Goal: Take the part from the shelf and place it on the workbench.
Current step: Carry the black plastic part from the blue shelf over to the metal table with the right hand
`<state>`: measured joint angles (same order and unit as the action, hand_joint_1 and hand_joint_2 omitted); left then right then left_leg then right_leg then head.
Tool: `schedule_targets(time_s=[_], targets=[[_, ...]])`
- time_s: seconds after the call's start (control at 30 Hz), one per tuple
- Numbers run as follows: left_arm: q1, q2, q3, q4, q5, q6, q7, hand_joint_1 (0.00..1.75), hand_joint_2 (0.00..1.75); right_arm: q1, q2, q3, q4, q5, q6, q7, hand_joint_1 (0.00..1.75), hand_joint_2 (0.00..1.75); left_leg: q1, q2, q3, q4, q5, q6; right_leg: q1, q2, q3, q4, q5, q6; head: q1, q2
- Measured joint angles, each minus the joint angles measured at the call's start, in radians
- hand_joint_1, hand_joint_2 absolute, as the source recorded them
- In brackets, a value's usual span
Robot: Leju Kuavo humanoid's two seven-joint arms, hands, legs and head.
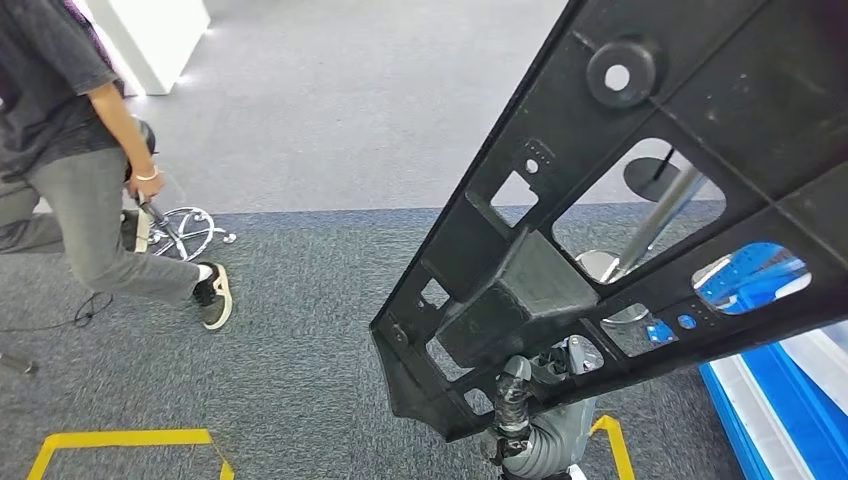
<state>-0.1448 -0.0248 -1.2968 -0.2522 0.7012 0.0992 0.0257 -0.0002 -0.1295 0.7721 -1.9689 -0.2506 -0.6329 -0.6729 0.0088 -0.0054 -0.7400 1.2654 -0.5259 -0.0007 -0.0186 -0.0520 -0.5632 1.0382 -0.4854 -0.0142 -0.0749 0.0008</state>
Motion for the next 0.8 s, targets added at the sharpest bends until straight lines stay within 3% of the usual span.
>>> schedule_targets(time_s=[0.07,0.13,0.17,0.23,0.3,0.33,0.4,0.43,0.47,0.5,0.53,0.6,0.67,0.73,0.8], targets=[[0.001,0.0,-0.001,0.0,0.0,0.0,0.001,0.0,1.75,0.0,0.0,0.0,0.0,0.0,0.0,0.0,1.75,1.75,-0.005,0.033,0.069,-0.13,0.061,0.006,0.001,-0.023,0.01,-0.001,-0.007,0.004,0.0,0.0],[0.0,0.0,-0.001,0.0,0.0,0.0,0.001,0.0,1.75,0.0,0.0,0.0,-0.001,0.0,0.0,0.0,1.75,1.75,-0.016,0.063,0.114,-0.218,0.082,0.018,0.005,-0.04,0.017,-0.002,-0.014,0.012,0.0,0.0],[0.0,0.0,-0.001,0.0,0.0,0.0,0.001,0.0,1.75,-0.001,0.0,0.0,-0.001,0.0,0.0,0.0,1.75,1.75,-0.021,0.065,0.117,-0.226,0.076,0.024,0.007,-0.048,0.02,-0.003,-0.016,0.017,0.001,0.0],[0.002,0.001,-0.001,0.0,0.0,0.0,0.001,0.0,1.75,-0.001,0.0,0.0,-0.002,0.0,0.0,0.0,1.75,1.75,-0.021,0.042,0.121,-0.234,0.077,0.036,0.008,-0.062,0.028,-0.007,-0.022,0.03,0.001,0.0],[0.003,0.002,-0.001,0.0,0.0,0.0,0.001,0.0,1.75,-0.003,0.0,0.0,-0.004,0.0,0.0,0.0,1.75,1.75,-0.017,0.021,0.136,-0.248,0.081,0.048,0.005,-0.029,0.025,0.021,-0.044,0.04,0.004,0.0],[0.002,0.002,-0.001,0.0,0.0,0.0,0.001,0.0,1.75,-0.003,-0.001,0.0,-0.005,0.001,0.0,0.0,1.75,1.75,-0.014,0.011,0.142,-0.254,0.083,0.054,0.003,-0.001,0.005,0.065,-0.067,0.043,0.007,0.0],[-0.001,0.002,-0.001,0.0,0.0,0.0,0.001,0.0,1.75,-0.001,-0.002,0.0,-0.005,0.001,0.0,0.0,1.75,1.75,-0.015,-0.01,0.145,-0.254,0.082,0.064,0.002,0.04,-0.067,0.198,-0.119,0.043,0.011,0.0],[-0.001,0.001,-0.001,0.0,0.0,0.0,0.001,0.0,1.75,0.0,-0.002,0.0,-0.005,0.0,0.0,0.0,1.75,1.75,-0.016,-0.023,0.145,-0.253,0.081,0.065,0.002,0.047,-0.103,0.253,-0.131,0.044,0.012,0.0],[-0.001,0.001,-0.002,0.0,0.0,0.0,0.001,0.0,1.75,0.001,-0.003,0.0,-0.005,0.0,0.0,0.0,1.75,1.75,-0.017,-0.036,0.146,-0.252,0.08,0.065,0.002,0.049,-0.124,0.277,-0.124,0.045,0.012,0.0],[0.0,0.001,-0.002,0.0,0.0,0.0,0.001,0.0,1.75,0.001,-0.003,0.0,-0.005,0.0,0.0,0.0,1.75,1.75,-0.017,-0.049,0.147,-0.25,0.078,0.064,0.002,0.051,-0.127,0.261,-0.097,0.045,0.012,0.0],[0.001,0.001,-0.002,0.0,0.0,0.0,0.001,0.0,1.75,0.001,-0.004,0.0,-0.005,0.0,0.0,0.0,1.75,1.75,-0.016,-0.063,0.148,-0.246,0.076,0.062,0.001,0.055,-0.112,0.211,-0.056,0.044,0.012,0.0],[0.001,0.001,-0.002,0.0,0.0,0.0,0.001,0.0,1.75,0.001,-0.004,0.0,-0.005,0.0,0.0,0.0,1.75,1.75,-0.016,-0.086,0.145,-0.234,0.068,0.055,-0.003,0.088,-0.064,0.08,0.008,0.04,0.013,0.0],[0.0,0.0,-0.002,0.0,0.0,0.0,0.001,0.0,1.75,0.001,-0.004,0.0,-0.006,0.0,0.0,0.0,1.75,1.75,-0.014,-0.104,0.136,-0.226,0.064,0.046,-0.003,0.114,-0.038,0.017,0.021,0.034,0.013,0.0],[0.002,0.001,-0.002,0.0,0.0,0.0,0.001,0.0,1.75,0.001,-0.004,0.0,-0.006,0.0,0.0,0.0,1.75,1.75,-0.011,-0.12,0.13,-0.228,0.065,0.033,-0.001,0.103,-0.033,0.01,0.02,0.026,0.014,0.0],[0.004,0.002,-0.002,0.0,0.0,0.0,0.001,0.0,1.75,0.001,-0.003,0.0,-0.006,0.0,0.0,0.0,1.75,1.75,-0.012,-0.093,0.121,-0.209,0.054,0.021,-0.004,0.084,-0.024,-0.001,0.023,0.014,0.011,0.0]])
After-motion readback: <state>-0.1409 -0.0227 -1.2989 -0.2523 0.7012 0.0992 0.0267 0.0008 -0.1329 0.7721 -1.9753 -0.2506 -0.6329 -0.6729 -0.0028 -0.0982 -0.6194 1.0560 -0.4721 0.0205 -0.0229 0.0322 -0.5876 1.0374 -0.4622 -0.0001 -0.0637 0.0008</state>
